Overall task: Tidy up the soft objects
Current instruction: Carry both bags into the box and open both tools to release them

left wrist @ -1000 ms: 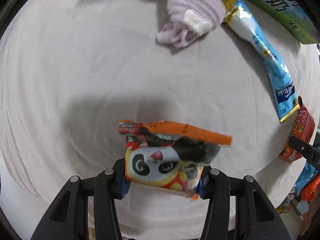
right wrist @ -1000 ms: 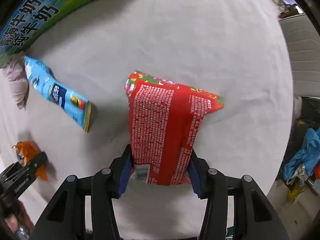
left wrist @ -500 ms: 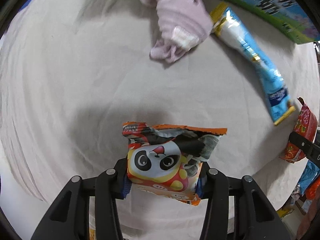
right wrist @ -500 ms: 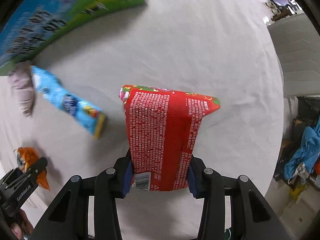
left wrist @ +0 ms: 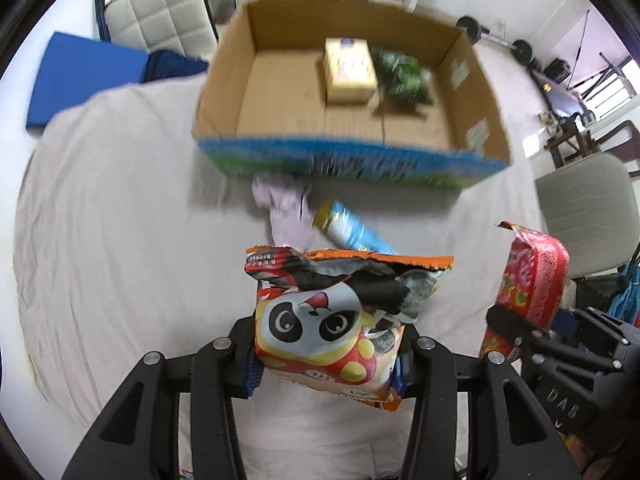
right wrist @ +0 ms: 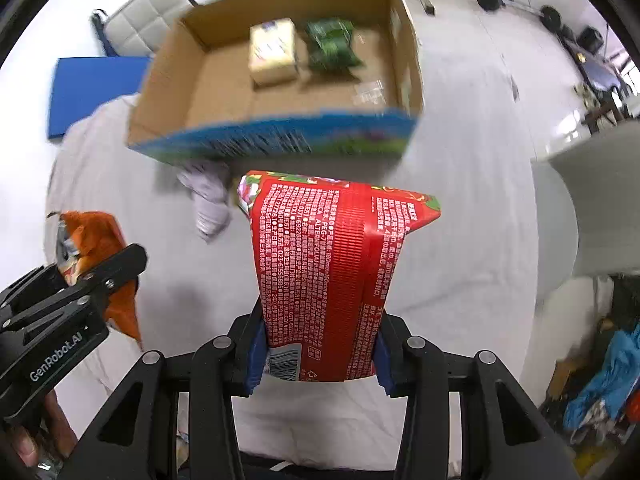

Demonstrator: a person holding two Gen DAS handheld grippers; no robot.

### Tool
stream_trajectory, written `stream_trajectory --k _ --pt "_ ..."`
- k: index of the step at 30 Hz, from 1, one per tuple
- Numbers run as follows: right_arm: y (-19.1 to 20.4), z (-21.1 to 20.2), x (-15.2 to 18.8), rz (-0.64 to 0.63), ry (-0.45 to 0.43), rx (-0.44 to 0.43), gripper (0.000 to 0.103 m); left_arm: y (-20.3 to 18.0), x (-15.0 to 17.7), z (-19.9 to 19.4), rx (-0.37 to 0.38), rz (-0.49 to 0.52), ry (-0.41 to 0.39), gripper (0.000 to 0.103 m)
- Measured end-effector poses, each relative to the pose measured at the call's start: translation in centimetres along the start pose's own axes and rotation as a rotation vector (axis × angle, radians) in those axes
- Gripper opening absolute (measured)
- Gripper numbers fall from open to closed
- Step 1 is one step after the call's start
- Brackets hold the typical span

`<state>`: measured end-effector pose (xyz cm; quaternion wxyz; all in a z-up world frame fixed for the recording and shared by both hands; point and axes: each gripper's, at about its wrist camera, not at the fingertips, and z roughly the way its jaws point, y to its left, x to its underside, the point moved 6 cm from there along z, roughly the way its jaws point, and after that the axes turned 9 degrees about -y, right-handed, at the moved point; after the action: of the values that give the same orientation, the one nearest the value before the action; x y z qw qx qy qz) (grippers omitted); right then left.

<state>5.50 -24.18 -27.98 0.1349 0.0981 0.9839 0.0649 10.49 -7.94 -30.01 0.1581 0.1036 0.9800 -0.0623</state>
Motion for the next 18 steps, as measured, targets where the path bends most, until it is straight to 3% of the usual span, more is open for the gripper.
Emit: stream_trajectory --k 8,18 --pt "2.3 -4.2 -3.7 -0.009 -0.071 -0.054 0.046 0.1 -4.7 -3.6 0.014 0.006 -0.091 0.044" --pt "1.7 -3.1 -11.1 0.027 -0.095 -0.1 0.046 0.8 -11.6 -3.9 0.022 0.017 -0.124 0.044"
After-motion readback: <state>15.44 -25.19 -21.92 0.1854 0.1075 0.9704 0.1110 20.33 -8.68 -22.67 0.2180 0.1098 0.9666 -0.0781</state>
